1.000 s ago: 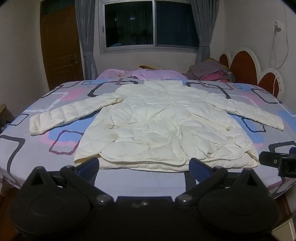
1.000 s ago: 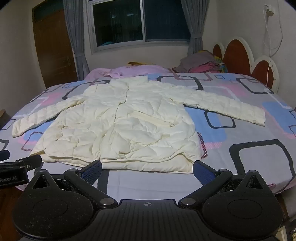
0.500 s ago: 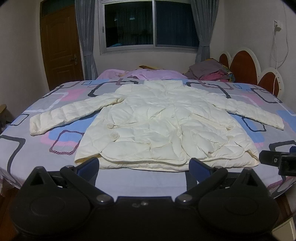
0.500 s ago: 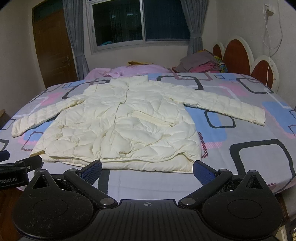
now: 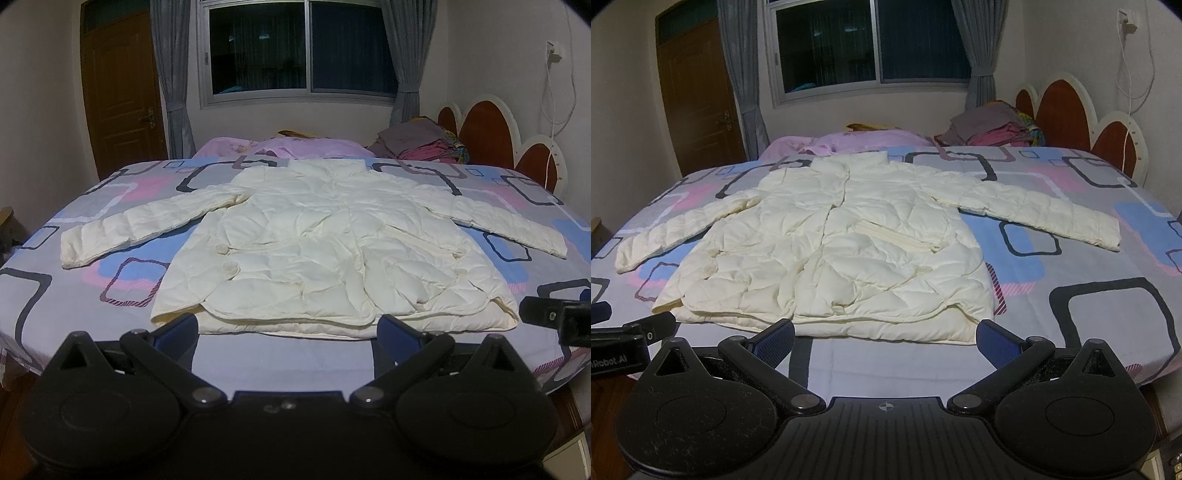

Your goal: Fold large clothes

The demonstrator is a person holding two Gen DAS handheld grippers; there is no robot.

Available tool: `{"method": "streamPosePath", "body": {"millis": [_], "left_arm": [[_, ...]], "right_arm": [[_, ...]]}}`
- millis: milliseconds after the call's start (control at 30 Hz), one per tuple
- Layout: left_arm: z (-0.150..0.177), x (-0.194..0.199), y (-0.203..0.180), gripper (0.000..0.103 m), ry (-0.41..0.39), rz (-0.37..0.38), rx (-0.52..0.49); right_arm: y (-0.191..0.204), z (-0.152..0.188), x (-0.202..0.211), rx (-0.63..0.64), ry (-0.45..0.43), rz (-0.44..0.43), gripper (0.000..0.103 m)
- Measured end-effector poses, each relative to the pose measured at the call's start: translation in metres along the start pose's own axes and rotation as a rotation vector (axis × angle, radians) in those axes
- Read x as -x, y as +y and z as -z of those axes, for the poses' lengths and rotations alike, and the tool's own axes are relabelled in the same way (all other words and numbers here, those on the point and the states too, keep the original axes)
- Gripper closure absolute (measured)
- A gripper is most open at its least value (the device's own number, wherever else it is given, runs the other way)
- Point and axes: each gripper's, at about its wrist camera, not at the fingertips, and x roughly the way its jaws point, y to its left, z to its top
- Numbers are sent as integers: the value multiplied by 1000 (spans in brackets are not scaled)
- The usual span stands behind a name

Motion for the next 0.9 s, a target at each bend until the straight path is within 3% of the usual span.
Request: {"method": "streamPosePath", "body": {"millis": [900], "left_arm": [[0,1,2,0,-3,3,1]], "right_arm": [[0,-1,3,0,-5,0,0]]}}
